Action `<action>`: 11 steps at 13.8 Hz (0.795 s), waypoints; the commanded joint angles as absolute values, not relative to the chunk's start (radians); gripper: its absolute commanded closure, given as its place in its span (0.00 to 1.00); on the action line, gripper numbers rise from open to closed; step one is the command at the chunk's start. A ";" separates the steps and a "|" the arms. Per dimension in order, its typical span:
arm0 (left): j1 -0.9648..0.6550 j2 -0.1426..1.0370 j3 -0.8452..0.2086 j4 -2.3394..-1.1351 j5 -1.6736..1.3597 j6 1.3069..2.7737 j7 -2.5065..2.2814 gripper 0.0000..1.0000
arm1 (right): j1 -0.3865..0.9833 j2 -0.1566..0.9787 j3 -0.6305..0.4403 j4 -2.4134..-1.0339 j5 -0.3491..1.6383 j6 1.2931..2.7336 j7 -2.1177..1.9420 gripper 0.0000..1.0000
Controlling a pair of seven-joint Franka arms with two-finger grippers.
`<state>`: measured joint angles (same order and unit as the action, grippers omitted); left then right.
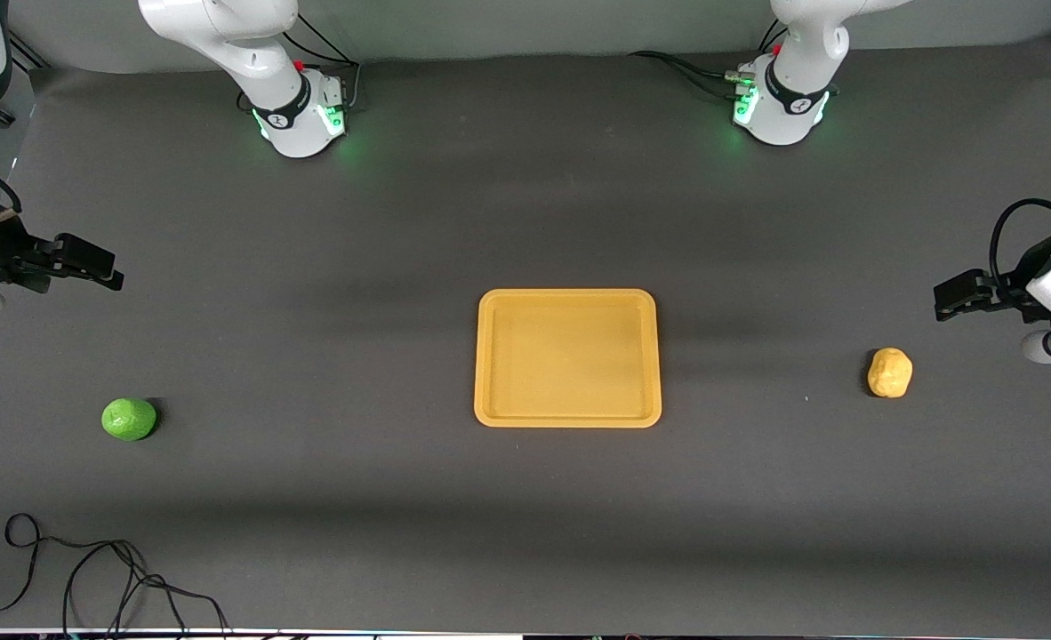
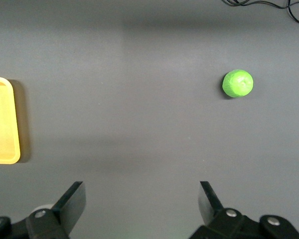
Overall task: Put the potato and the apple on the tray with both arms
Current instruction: 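Move the left gripper toward the yellow potato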
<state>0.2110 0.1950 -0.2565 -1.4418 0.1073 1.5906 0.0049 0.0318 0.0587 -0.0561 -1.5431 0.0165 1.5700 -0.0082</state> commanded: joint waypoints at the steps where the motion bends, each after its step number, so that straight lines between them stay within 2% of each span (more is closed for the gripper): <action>1: 0.238 0.179 -0.258 -1.450 0.107 1.624 0.017 0.01 | 0.038 0.060 -0.057 -1.537 0.008 1.575 0.008 0.00; 7: 0.241 0.190 -0.255 -1.463 0.026 1.634 0.017 0.00 | 0.037 0.061 -0.057 -1.534 0.009 1.575 0.000 0.00; 11: 0.281 0.285 -0.252 -1.491 0.044 1.687 0.032 0.00 | 0.037 0.063 -0.057 -1.534 0.009 1.575 0.000 0.00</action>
